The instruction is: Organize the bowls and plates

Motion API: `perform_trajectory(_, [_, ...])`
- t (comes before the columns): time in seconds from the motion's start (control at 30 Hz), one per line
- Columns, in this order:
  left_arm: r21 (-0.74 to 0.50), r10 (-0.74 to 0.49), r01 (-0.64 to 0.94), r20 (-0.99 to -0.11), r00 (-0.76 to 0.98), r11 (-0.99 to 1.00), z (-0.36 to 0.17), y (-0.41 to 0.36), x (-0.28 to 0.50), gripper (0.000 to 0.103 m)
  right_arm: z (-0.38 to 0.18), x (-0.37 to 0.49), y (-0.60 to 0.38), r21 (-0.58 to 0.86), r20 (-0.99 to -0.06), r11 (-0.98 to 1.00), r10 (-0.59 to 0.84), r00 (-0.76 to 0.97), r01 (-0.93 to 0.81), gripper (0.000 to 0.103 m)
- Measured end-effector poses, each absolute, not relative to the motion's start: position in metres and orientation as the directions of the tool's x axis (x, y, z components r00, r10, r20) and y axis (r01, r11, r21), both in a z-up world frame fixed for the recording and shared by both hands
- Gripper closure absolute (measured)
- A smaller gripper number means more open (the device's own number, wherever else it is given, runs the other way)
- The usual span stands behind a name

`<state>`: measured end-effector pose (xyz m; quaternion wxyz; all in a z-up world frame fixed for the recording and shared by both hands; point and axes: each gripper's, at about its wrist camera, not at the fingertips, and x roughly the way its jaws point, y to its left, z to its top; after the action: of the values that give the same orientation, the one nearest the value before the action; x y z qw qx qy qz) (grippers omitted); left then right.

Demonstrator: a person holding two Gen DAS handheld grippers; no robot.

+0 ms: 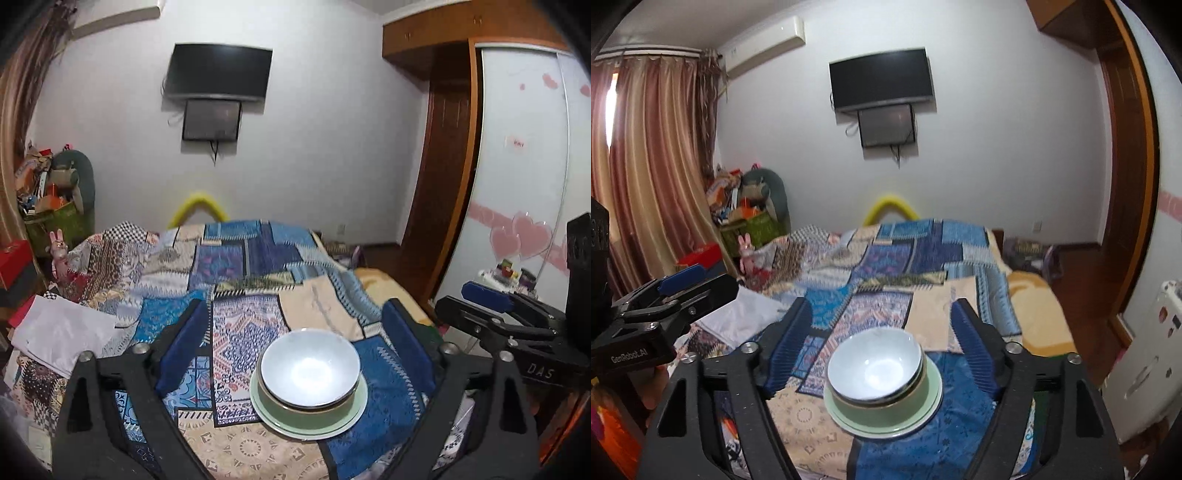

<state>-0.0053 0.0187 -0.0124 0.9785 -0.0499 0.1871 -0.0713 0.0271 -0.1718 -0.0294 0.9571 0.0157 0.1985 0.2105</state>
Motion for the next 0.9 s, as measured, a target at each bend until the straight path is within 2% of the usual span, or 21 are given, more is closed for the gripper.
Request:
perform_trajectory(0.23, [-0.101,-0.124,0.099,-0.288,0.95,0.99,-0.002,0.018,-0.028,0.0,-0.023,0.017,-0.174,0.098,-0.314,0.911,0.41,0.856,-0.4,0.018])
perform_trajectory(0.47, [-0.104,-0.125,0.101,-0.267,0.956,0.989,0.0,0.019,-0.037,0.0,-0.021,0.008,-0.176,0.084,-0.264,0.922,0.387,0.884,-0.378,0.001])
perform_trajectory(0.9, [-0.079,-0.122,0.105,-0.252,0.96,0.991,-0.003,0.014,-0.043,0.0,-0.026,0.005,-0.184,0.114,-0.269,0.921,0.388,0.881,-0.371,0.0])
